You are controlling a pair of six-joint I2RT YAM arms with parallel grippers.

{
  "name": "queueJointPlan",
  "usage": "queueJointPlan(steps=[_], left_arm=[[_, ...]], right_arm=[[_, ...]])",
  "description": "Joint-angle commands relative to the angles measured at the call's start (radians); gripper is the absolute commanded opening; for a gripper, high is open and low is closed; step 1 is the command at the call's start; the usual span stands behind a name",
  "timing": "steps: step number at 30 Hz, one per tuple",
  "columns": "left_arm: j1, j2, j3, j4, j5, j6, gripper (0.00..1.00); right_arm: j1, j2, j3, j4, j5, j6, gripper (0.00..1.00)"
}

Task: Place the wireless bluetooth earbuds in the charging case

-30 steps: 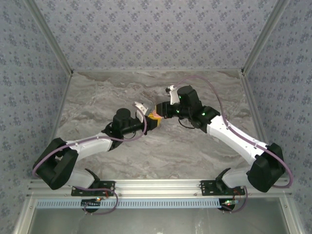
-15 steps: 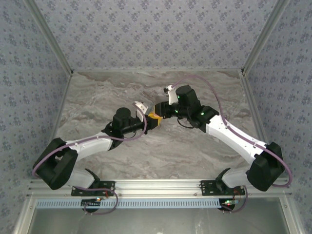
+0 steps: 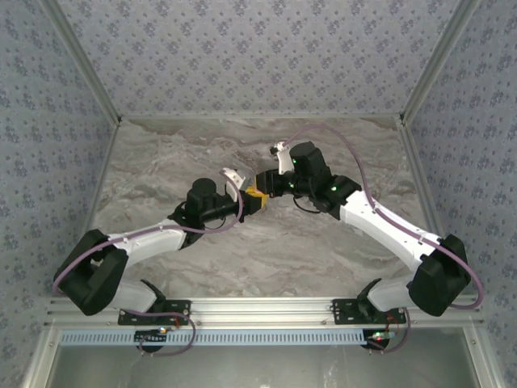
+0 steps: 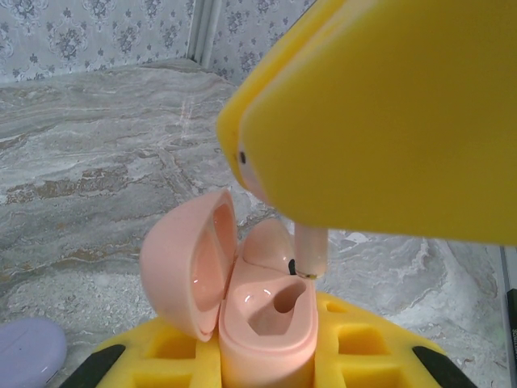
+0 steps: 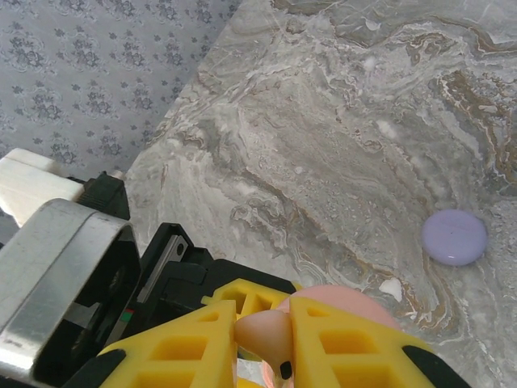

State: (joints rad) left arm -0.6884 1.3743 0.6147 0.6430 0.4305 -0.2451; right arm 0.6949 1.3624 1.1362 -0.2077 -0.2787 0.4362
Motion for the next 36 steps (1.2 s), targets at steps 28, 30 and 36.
queueJointPlan(steps=[28,30,36], left_arm=[[-0.007,-0.061,0.046,-0.023,-0.011,-0.015,0.0],[-0.007,-0.064,0.046,-0.025,-0.016,-0.014,0.0],[-0.007,-0.065,0.051,-0.024,-0.018,-0.016,0.0]], right_arm=[[0.034,0.028,0.045,-0.071,0.068,-0.06,0.23],[0.037,0.031,0.047,-0.077,0.071,-0.066,0.23],[0.044,0.039,0.047,-0.09,0.07,-0.074,0.25]])
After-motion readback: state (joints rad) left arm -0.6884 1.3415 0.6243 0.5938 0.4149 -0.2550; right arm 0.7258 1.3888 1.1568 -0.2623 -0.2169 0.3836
